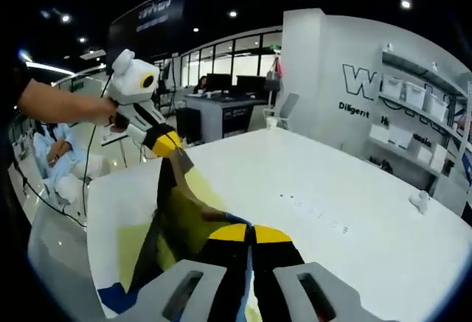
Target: Fold the garment on the visible template until the final outline fits inside the template.
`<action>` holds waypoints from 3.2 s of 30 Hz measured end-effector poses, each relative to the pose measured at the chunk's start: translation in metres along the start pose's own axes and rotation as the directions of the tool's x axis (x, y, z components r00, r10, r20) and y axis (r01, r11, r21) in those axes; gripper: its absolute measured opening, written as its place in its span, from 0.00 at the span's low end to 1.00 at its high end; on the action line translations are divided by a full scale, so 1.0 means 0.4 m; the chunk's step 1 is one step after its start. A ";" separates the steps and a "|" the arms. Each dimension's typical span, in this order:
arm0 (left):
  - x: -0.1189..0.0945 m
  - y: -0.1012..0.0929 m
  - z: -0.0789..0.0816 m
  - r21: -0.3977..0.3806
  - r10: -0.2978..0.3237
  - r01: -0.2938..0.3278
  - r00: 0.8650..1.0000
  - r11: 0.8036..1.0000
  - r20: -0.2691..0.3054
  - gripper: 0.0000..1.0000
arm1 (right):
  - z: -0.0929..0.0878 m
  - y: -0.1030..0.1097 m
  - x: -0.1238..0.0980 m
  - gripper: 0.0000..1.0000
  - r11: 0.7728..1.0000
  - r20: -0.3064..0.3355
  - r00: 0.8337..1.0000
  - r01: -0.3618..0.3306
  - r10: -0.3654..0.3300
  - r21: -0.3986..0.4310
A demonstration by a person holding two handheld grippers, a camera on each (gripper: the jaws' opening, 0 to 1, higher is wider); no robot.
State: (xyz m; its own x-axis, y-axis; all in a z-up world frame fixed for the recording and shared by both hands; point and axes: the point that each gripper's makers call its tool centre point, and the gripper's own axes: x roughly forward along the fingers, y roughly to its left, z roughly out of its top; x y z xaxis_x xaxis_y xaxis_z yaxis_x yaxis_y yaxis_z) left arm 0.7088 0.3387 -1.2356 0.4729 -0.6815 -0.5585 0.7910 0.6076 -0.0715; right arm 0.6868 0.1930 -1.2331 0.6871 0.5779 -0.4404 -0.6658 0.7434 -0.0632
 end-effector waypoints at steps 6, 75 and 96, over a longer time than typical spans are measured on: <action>0.026 0.024 0.008 0.013 0.015 -0.015 1.000 1.000 0.003 0.05 | -0.004 -0.033 0.026 0.00 0.999 0.000 0.999 0.033 -0.033 0.014; 0.406 0.361 -0.245 -0.164 0.197 -0.235 0.956 0.958 -0.217 0.05 | -0.326 -0.244 0.466 0.00 0.971 -0.338 0.911 0.234 -0.235 -0.045; 0.388 0.389 -0.261 -0.164 0.251 -0.284 0.948 0.945 -0.198 0.23 | -0.336 -0.267 0.452 0.22 0.949 -0.334 0.899 0.313 -0.284 0.033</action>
State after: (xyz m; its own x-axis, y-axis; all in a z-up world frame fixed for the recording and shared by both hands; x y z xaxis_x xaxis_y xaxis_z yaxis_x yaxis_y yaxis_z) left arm 0.8648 0.3701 -1.4198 0.5699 -0.4129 -0.7105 0.5491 0.8346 -0.0445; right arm 0.8430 0.1729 -1.4262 0.7097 0.1957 -0.6768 -0.4077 0.8975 -0.1681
